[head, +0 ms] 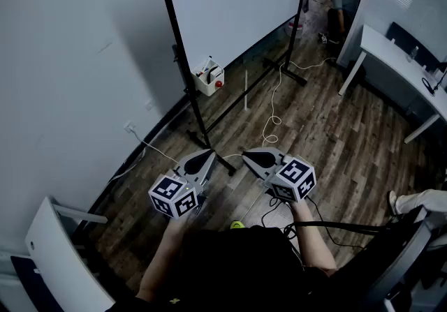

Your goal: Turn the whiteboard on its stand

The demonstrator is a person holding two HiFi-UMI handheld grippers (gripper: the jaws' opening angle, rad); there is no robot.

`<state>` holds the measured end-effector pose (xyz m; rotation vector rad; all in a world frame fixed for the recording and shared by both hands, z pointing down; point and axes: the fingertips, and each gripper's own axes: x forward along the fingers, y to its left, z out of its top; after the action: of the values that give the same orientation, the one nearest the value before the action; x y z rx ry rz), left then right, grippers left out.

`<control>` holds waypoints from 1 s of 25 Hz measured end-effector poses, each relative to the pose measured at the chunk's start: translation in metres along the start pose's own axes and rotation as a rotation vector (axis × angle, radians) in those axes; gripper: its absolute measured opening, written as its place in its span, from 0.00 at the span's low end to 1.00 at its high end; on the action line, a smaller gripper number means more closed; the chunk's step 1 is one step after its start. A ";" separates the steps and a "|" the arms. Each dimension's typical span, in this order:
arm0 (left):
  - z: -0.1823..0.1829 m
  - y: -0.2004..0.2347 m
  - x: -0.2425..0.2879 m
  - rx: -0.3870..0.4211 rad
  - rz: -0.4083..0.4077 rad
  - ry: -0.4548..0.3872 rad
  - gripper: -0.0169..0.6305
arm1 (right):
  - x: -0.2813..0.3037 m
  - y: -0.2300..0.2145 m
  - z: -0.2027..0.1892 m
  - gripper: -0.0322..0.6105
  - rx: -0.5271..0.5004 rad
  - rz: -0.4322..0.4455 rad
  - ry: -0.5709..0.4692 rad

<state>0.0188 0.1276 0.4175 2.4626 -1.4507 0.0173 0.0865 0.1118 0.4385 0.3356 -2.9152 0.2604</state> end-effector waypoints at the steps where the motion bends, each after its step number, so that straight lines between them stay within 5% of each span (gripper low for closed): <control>1: 0.000 0.000 0.001 0.000 0.000 0.000 0.04 | 0.000 -0.001 0.000 0.05 0.000 -0.003 -0.002; 25: 0.008 0.021 0.000 -0.007 0.077 0.000 0.04 | 0.014 -0.015 0.009 0.05 0.048 0.034 -0.049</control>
<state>-0.0001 0.1166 0.4151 2.3999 -1.5421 0.0281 0.0753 0.0925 0.4352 0.3040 -2.9685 0.3326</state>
